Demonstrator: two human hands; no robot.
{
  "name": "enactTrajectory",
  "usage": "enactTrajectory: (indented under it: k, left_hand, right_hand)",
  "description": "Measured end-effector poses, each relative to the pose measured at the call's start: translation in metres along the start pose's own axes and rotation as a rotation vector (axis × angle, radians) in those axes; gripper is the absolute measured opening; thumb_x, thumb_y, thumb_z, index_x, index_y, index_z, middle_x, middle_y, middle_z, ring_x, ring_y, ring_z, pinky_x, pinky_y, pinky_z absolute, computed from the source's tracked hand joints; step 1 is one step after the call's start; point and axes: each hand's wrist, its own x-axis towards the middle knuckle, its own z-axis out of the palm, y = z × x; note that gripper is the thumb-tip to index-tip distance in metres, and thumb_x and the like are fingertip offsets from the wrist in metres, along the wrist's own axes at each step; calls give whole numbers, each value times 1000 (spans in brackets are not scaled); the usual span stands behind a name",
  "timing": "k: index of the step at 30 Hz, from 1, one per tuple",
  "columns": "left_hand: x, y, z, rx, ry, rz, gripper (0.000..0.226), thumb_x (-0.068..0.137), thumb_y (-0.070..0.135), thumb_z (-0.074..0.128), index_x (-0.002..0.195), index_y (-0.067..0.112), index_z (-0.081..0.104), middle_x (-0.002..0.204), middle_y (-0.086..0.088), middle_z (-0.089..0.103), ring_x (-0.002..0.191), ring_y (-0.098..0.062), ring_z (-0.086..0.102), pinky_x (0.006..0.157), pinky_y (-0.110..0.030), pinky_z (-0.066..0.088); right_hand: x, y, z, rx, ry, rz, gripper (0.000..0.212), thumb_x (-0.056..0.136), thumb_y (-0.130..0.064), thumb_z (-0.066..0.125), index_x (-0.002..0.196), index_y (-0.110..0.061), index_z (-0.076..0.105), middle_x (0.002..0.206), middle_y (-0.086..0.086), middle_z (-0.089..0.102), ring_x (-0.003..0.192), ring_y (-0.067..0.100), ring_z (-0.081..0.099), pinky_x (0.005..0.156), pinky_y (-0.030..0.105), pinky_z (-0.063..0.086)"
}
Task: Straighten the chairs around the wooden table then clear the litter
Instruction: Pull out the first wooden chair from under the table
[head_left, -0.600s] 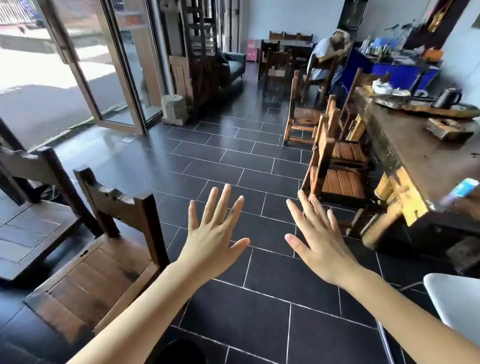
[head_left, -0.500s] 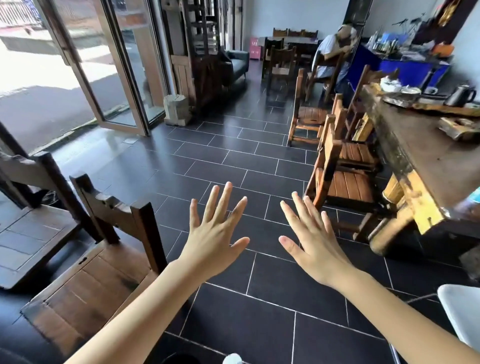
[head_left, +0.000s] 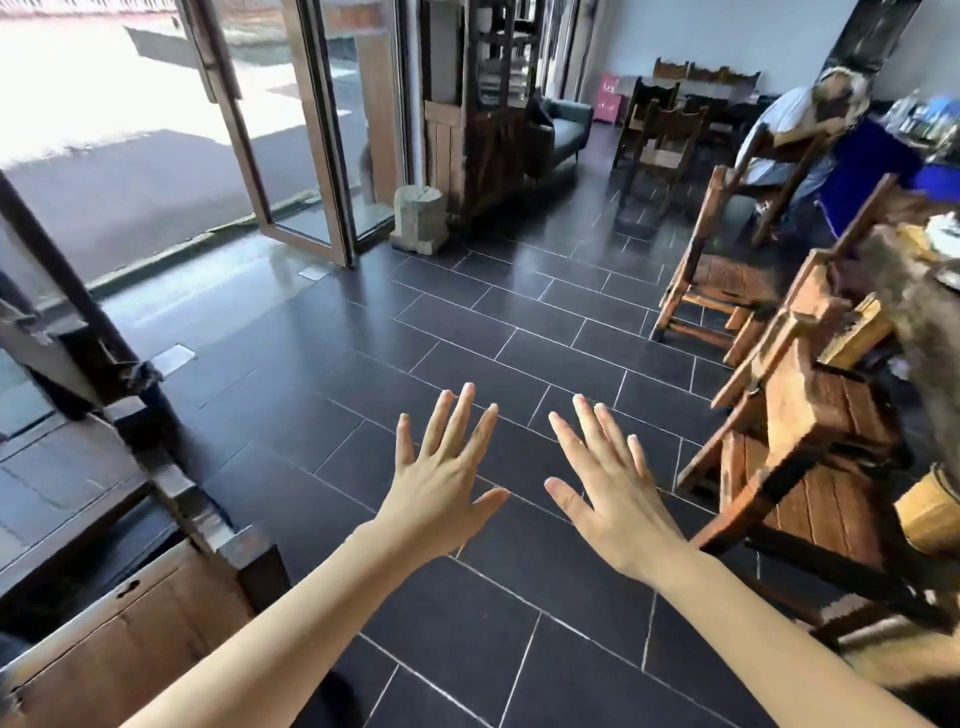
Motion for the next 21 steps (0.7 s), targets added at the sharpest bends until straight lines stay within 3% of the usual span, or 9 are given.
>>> enactTrajectory:
  k: [8,10,13,15,18,21]
  left_hand:
    - [60,-128,-25,-53,117,-427,86,91,55,42,144,33,-22,144,13,-38,135,-12,-34,112,-51,-17]
    - [67,-164,-26,-50,128,-556,83,88,62,32,141,35,-26,144,14,-39,136,-12,-34,112,-52,-16]
    - [75,-210,-26,-61,191,-768,88,67,71,5,140,35,-28,143,14,-41,135,-9,-36,112,-49,-18]
    - [77,-229,-21,-95,215,-902,90,65,70,1,144,34,-24,147,13,-38,135,-8,-36,112,-49,-18]
    - [71,-252,-14,-79,204,-1088,88,70,70,3,146,32,-20,153,10,-31,139,-10,-30,113,-51,-15]
    - [57,-270,-25,-74,295,-1288,75,92,57,28,149,28,-12,156,7,-24,143,-12,-22,114,-51,-13]
  right_hand:
    - [192,-42,27,110,-102,-340,72,81,-66,4,148,-41,-10,154,-15,-30,137,2,-34,116,42,-15]
    - [239,-64,35,160,-127,-446,70,82,-65,7,146,-43,-8,154,-17,-26,138,1,-32,115,41,-17]
    - [311,-93,47,186,-185,-601,71,79,-65,6,146,-44,-7,152,-22,-26,137,-2,-33,114,39,-20]
    - [358,-105,54,183,-237,-688,72,78,-66,6,145,-45,-7,152,-22,-26,137,-3,-32,115,40,-18]
    - [421,-129,71,131,-308,-832,72,77,-66,6,146,-45,-3,154,-19,-21,141,1,-26,118,45,-10]
    - [471,-175,88,122,-355,-988,76,77,-67,8,149,-41,6,152,-19,-16,141,1,-21,118,46,-4]
